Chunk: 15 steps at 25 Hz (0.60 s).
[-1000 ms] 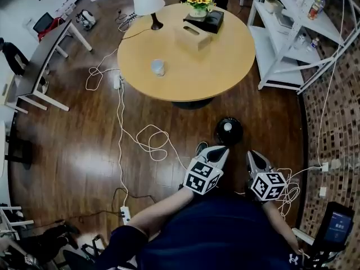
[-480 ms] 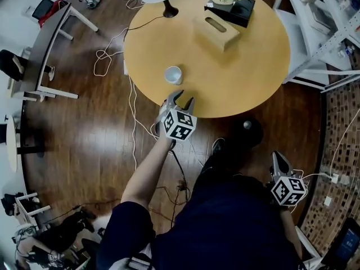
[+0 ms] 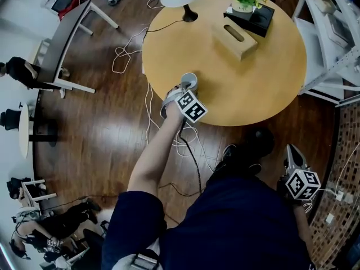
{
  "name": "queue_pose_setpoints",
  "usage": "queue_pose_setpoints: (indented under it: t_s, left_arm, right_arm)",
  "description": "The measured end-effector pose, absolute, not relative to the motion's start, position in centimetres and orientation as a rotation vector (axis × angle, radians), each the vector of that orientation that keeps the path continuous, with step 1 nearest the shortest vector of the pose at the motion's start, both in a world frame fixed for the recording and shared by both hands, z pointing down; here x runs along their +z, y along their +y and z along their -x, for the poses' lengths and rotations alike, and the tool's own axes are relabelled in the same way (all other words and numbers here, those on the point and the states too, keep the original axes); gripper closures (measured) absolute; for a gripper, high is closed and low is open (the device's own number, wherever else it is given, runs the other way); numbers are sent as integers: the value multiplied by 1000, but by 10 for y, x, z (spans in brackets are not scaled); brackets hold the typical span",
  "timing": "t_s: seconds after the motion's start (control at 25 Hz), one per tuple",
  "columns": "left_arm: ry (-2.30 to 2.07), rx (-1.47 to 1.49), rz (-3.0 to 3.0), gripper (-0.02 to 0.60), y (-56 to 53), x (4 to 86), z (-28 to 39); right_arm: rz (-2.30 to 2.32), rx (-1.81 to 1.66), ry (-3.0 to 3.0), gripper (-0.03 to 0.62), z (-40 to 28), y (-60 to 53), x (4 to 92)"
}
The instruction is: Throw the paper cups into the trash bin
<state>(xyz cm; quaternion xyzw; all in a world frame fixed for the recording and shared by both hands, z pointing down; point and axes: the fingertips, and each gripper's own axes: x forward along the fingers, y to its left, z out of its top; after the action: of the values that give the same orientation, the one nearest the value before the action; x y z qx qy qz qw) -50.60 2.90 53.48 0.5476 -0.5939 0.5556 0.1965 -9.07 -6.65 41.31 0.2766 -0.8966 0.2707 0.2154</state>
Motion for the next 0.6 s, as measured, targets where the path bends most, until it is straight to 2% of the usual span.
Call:
queue_pose_setpoints:
  t_s: [0.12,0.2,0.28,0.32,0.6]
  left_arm:
    - [-1543,1720,-1512,407,30,542,509]
    - [-1484,1793,-1512,446,31,549,511]
    - [-1464,1847,-1512,524,30,551,515]
    - [-1460,1870,-1513,537,29,551,516]
    - [-1459,1913,-1560,545,26,543,514]
  right_arm:
    - [-767,743,-2486,583,89,-76,408]
    - [-774,736,-2483,583,88,-82,406]
    - [-779,719,-2483,583,86,-86,403]
    - [-781,709,-2482,583,84,-87,403]
    - [-843,722,-2457,583,66,-96,407]
